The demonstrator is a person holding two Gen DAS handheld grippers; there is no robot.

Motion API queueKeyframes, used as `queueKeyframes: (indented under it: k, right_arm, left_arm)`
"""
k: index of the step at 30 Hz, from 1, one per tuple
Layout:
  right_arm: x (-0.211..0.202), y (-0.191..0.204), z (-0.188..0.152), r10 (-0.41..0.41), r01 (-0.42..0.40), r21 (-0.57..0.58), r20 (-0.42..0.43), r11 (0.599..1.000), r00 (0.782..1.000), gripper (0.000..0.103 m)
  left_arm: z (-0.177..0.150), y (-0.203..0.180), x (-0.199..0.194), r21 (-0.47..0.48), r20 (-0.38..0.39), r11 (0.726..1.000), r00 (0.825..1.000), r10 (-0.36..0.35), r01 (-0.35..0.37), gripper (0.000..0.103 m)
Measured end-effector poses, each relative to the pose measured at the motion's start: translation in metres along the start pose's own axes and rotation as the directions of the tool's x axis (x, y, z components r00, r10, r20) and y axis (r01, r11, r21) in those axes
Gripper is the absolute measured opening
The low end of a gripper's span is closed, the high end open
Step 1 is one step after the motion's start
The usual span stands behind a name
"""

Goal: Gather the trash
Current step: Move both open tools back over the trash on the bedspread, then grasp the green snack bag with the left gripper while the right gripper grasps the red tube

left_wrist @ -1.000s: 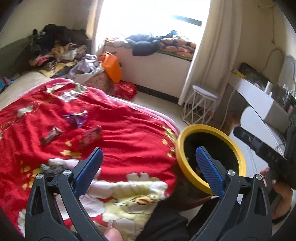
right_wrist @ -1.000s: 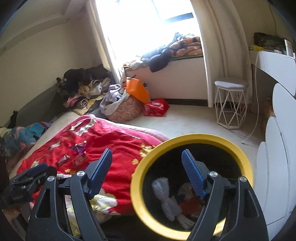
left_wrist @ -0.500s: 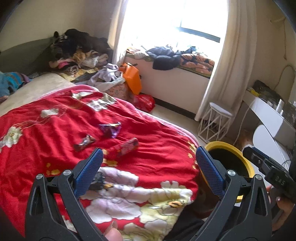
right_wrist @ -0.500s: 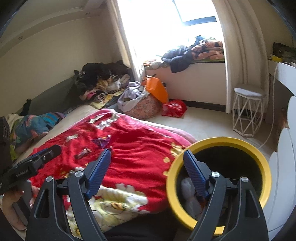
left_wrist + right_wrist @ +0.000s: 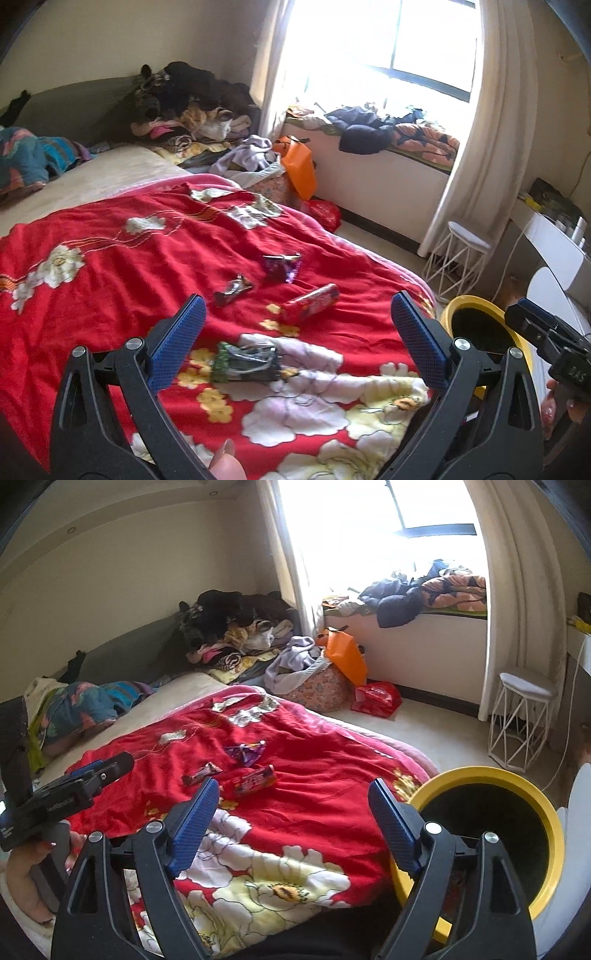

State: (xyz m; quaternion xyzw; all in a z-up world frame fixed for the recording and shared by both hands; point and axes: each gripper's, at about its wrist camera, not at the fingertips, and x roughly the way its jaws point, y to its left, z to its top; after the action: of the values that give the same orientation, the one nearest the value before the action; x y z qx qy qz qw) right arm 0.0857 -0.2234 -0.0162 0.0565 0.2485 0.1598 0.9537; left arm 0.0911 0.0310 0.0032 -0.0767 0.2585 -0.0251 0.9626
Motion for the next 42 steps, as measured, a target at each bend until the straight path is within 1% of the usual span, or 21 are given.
queueKeyframes:
  k: [13,17,26,32,34,41,42]
  right_arm:
    - [0.026,0.036,0.004,0.024,-0.026,-0.043,-0.031,0.999,0.999,0.082]
    - [0.041,0.047,0.005,0.007,-0.009,-0.058,-0.038,0.998,0.999,0.083]
    - [0.066,0.059,0.007,-0.006,0.002,-0.077,-0.058,0.997,0.998,0.083]
    - [0.086,0.064,0.005,-0.023,0.016,-0.094,-0.073,0.995,0.997,0.083]
    - [0.093,0.064,0.005,-0.033,0.025,-0.094,-0.079,0.995,0.996,0.083]
    - [0.125,0.054,0.006,-0.042,0.038,-0.044,-0.117,0.998,0.992,0.083]
    - [0.129,0.053,0.006,-0.043,0.038,-0.040,-0.124,0.998,0.991,0.083]
  left_arm:
    - [-0.005,0.047,-0.006,-0.036,0.016,0.996,0.996,0.085,-0.085,0.092]
    - [-0.011,0.060,-0.004,-0.064,0.002,0.993,0.995,0.101,-0.101,0.092]
    - [-0.024,0.083,0.007,-0.098,-0.029,0.987,0.992,0.124,-0.126,0.092]
    - [-0.037,0.089,0.019,-0.108,-0.069,0.986,0.991,0.117,-0.124,0.092]
    - [-0.041,0.090,0.024,-0.118,-0.089,0.987,0.991,0.102,-0.112,0.092]
    - [-0.053,0.091,0.039,-0.135,-0.139,0.987,0.988,0.070,-0.089,0.092]
    - [-0.055,0.091,0.041,-0.137,-0.144,0.987,0.988,0.063,-0.083,0.091]
